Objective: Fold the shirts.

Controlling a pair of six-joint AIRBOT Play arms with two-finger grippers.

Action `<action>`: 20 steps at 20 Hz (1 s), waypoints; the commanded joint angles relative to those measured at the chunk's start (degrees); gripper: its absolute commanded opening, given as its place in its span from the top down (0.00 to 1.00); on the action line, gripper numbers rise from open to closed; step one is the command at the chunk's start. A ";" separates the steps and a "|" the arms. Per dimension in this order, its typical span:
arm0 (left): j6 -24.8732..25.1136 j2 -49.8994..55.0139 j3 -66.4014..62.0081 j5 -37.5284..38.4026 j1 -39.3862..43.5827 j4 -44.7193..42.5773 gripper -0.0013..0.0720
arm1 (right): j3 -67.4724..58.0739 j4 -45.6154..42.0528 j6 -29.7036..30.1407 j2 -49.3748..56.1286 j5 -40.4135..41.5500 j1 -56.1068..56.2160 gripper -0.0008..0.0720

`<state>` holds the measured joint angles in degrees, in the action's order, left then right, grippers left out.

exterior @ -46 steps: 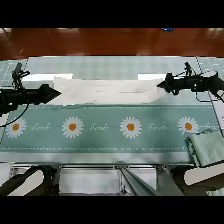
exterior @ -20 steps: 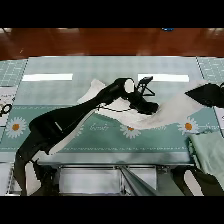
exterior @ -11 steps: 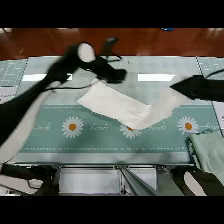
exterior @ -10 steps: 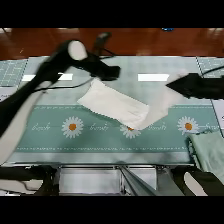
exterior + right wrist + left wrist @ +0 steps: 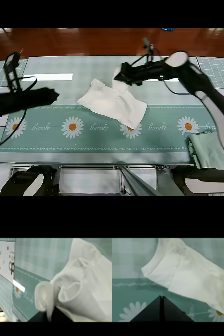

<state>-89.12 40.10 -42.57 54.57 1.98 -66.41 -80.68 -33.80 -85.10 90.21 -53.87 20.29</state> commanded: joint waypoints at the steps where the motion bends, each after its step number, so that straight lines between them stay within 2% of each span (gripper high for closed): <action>1: 0.26 -6.82 6.91 1.55 -4.26 -0.07 0.95 | -9.77 1.64 -2.03 12.15 1.18 4.63 0.96; 7: 1.68 -3.10 6.95 0.79 -4.15 1.77 0.95 | -14.84 4.02 -3.45 19.28 2.23 7.37 0.96; 8: 2.10 -2.21 6.95 0.33 -4.13 1.97 0.95 | -14.82 4.17 -3.45 19.63 2.19 7.78 0.92; 9: 2.58 -1.27 6.97 -0.28 -4.07 2.19 0.95 | -14.84 3.78 -3.02 19.85 2.19 8.22 0.74; 10: 2.58 -0.04 6.97 -0.57 -4.02 2.16 0.95 | -14.82 2.91 -2.25 19.85 1.90 8.46 0.45; 11: 2.54 1.38 6.97 -0.26 -3.98 2.43 0.95 | -14.84 2.56 -1.95 19.78 0.74 8.44 0.42; 13: 2.64 3.32 6.93 -0.83 -4.02 2.97 0.95 | -14.84 2.80 -2.38 18.86 -4.61 6.29 0.42; 15: 4.61 3.43 4.57 -3.23 -7.26 2.97 0.95 | -14.84 1.07 -1.73 15.61 -16.02 0.59 0.42; 17: 4.48 3.41 -1.46 -3.30 -13.20 3.80 0.95 | -14.82 -9.05 -2.40 8.02 -27.91 -7.08 0.43; 19: 4.48 3.26 -5.88 -1.88 -16.76 3.98 0.95 | -13.09 -31.19 -6.80 -2.91 -33.83 -12.46 0.43; 20: 4.48 3.13 -6.56 -1.51 -17.27 4.87 0.95 | -9.40 -42.66 -10.01 -9.33 -33.57 -14.23 0.43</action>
<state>-85.03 43.11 -44.69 52.34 -11.31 -62.87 -93.73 -49.82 -89.47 93.27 -77.52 12.64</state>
